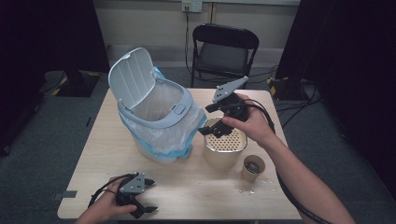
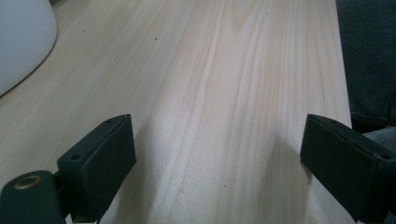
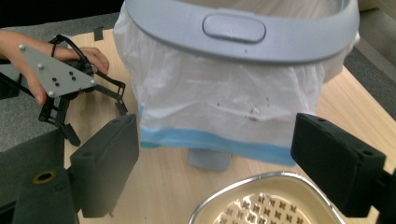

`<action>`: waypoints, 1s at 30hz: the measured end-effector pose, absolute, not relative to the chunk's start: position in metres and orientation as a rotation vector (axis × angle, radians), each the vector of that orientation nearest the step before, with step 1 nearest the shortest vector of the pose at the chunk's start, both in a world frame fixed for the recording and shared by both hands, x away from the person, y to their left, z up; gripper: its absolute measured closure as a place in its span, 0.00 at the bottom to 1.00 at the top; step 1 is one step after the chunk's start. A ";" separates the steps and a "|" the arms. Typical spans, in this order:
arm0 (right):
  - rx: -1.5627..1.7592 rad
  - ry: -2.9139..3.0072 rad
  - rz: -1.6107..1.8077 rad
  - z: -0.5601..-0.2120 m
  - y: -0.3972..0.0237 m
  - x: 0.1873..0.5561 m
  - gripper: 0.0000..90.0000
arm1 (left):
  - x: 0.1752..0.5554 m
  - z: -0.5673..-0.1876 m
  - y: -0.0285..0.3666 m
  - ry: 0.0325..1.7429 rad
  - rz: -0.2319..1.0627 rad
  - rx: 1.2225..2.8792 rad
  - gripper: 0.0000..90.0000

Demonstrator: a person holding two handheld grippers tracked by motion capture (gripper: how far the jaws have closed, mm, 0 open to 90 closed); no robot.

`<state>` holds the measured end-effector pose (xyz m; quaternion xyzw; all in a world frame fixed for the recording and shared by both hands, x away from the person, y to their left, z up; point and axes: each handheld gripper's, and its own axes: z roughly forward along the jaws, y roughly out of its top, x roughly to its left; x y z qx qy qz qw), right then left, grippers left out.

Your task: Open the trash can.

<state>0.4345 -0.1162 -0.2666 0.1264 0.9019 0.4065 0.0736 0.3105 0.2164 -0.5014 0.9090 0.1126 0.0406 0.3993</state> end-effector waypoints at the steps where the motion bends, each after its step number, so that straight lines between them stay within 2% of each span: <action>1: 0.385 2.708 1.220 -0.268 -0.119 0.434 0.17 | 0.310 -0.501 0.216 0.285 0.103 2.300 0.11; 30: 0.527 2.674 1.223 -0.303 -0.186 0.417 0.16 | 0.310 -0.502 0.216 0.292 0.097 2.300 0.11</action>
